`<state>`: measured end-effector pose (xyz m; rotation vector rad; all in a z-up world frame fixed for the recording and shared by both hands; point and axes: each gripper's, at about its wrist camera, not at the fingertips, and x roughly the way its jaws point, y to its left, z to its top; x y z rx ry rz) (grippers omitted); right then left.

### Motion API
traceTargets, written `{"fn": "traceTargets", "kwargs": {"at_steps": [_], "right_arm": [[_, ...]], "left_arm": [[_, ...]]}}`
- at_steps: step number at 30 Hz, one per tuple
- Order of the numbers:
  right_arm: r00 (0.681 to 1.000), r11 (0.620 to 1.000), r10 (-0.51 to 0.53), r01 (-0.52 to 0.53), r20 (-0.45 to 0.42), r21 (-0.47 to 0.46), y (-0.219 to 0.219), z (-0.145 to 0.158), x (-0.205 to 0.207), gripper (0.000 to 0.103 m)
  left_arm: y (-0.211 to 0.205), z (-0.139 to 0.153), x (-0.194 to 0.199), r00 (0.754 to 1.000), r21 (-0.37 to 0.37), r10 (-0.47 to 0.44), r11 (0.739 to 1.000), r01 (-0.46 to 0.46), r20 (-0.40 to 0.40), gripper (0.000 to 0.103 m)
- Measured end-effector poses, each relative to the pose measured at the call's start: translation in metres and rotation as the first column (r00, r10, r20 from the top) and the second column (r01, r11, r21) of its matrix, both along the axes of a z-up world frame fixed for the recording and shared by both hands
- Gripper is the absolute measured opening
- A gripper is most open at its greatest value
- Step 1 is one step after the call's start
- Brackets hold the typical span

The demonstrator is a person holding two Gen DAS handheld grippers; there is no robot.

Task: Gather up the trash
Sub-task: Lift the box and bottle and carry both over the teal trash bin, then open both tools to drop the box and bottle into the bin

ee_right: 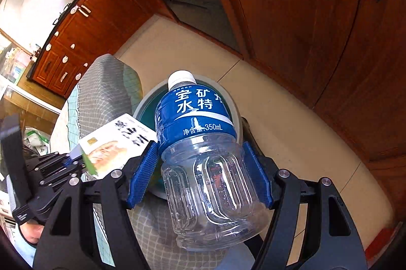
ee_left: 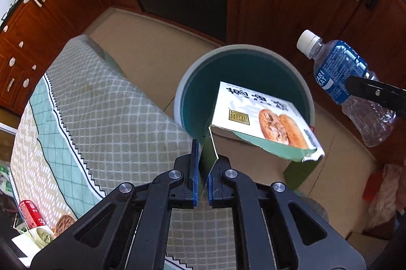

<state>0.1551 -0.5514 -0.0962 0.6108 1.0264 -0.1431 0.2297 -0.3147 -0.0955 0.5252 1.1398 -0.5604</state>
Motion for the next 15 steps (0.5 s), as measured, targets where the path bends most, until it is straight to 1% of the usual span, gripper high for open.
{"fn": "traceTargets", "kwargs": {"at_steps": [1, 2, 3, 4, 5, 6, 8, 9, 11, 15], "right_arm": [[1.0, 1.0, 0.0, 0.0, -0.001, 0.001, -0.003, -0.002, 0.001, 0.066], [1.0, 1.0, 0.001, -0.001, -0.004, 0.001, -0.005, -0.003, 0.003, 0.066], [1.0, 1.0, 0.004, -0.004, -0.008, 0.001, -0.005, -0.005, 0.005, 0.066], [1.0, 1.0, 0.008, -0.008, -0.013, 0.0, -0.006, -0.007, 0.007, 0.066], [1.0, 1.0, 0.013, -0.013, -0.018, 0.001, -0.005, -0.009, 0.01, 0.066], [1.0, 1.0, 0.019, -0.019, -0.022, 0.002, -0.004, -0.011, 0.013, 0.066], [0.999, 1.0, 0.027, -0.027, -0.031, 0.005, 0.0, -0.015, 0.018, 0.066], [0.999, 0.999, 0.032, -0.032, -0.034, 0.009, 0.002, -0.018, 0.021, 0.066], [0.998, 0.999, 0.049, -0.049, -0.04, 0.012, 0.007, -0.023, 0.028, 0.066], [0.995, 0.996, 0.084, -0.083, -0.059, 0.019, 0.019, -0.034, 0.044, 0.066]], "left_arm": [[-0.002, -0.002, 0.001, 1.0, -0.003, 0.0, 1.0, 0.0, 0.002, 0.015], [-0.003, -0.004, 0.001, 1.0, -0.006, 0.003, 1.0, -0.003, 0.006, 0.029], [-0.004, -0.004, 0.001, 1.0, -0.009, 0.005, 1.0, -0.005, 0.012, 0.037], [-0.004, -0.004, 0.0, 1.0, -0.01, 0.005, 1.0, -0.005, 0.025, 0.048], [-0.003, -0.004, 0.0, 0.999, -0.008, 0.005, 1.0, -0.005, 0.037, 0.051], [-0.002, -0.004, -0.001, 0.999, -0.006, 0.006, 1.0, -0.005, 0.046, 0.051], [0.002, -0.003, -0.001, 0.999, -0.014, 0.017, 1.0, -0.017, 0.043, 0.056], [0.007, -0.001, 0.0, 0.999, -0.024, 0.031, 0.999, -0.03, 0.041, 0.057], [0.017, 0.002, 0.006, 0.998, -0.039, 0.057, 0.998, -0.055, 0.039, 0.065], [0.035, 0.011, 0.003, 0.994, -0.07, 0.105, 0.992, -0.102, 0.035, 0.074]]}}
